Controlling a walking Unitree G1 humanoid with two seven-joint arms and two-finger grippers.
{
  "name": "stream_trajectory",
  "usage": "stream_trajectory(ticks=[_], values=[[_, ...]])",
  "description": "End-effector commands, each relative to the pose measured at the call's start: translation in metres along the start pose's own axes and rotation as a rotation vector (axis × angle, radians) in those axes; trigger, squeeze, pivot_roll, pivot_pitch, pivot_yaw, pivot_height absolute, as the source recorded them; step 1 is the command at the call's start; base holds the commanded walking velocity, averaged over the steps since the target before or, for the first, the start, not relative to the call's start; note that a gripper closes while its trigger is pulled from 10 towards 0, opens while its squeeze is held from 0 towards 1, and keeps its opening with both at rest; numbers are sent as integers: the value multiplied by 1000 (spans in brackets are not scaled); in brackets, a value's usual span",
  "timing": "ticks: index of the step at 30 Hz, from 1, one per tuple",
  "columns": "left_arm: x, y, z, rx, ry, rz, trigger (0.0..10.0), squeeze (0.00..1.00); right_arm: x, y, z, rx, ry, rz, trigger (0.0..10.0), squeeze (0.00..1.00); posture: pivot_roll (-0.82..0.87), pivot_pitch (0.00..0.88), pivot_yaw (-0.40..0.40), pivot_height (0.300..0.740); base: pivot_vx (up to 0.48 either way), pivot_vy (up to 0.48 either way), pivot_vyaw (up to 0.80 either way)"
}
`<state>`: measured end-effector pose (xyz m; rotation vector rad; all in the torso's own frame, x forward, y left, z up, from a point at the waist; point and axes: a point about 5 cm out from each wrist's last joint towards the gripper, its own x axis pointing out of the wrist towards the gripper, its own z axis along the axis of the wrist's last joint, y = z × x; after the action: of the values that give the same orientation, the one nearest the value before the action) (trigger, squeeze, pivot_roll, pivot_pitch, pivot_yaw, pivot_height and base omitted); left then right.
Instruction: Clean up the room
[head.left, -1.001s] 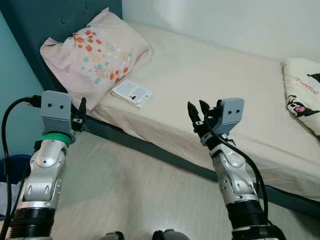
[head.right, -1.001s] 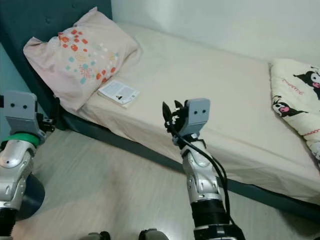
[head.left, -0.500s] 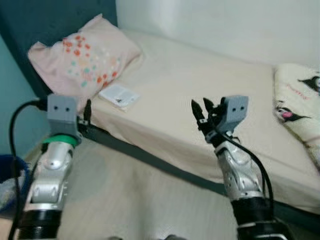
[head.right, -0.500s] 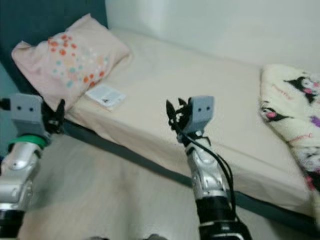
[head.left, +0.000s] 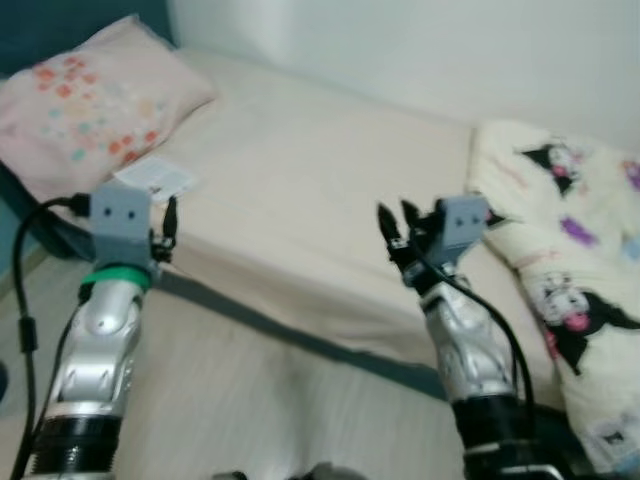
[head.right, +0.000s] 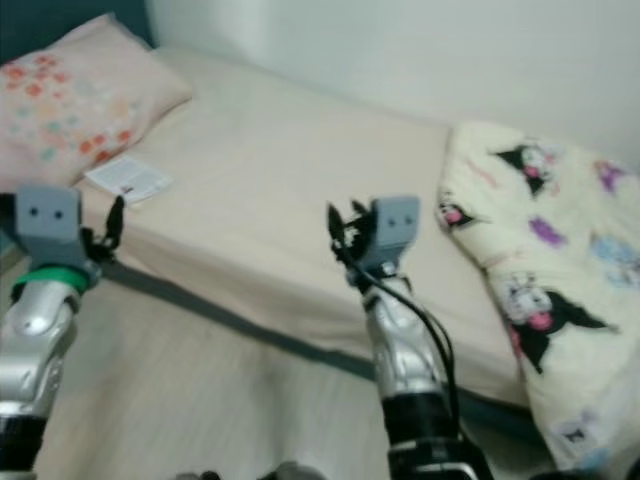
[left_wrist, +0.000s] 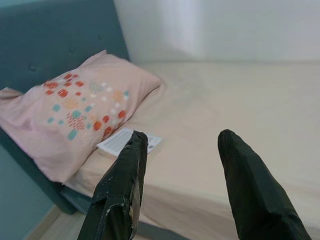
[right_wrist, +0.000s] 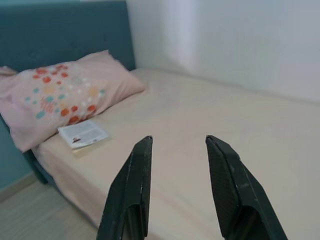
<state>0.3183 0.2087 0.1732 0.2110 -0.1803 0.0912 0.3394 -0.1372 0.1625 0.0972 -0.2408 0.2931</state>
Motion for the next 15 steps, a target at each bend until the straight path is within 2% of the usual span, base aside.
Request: stream_trajectory(ticks=[1, 15], values=[[-2, -3, -5, 3, 20, -10, 10000, 0, -5, -5, -5, -1, 24, -22, 10000, 0, -96, 46, 1, 723, 0, -360, 0], [1, -6, -6, 1, 24, -20, 10000, 0, -6, -6, -6, 5, 24, -37, 10000, 0, -100, 45, 11, 723, 0, -342, 0]])
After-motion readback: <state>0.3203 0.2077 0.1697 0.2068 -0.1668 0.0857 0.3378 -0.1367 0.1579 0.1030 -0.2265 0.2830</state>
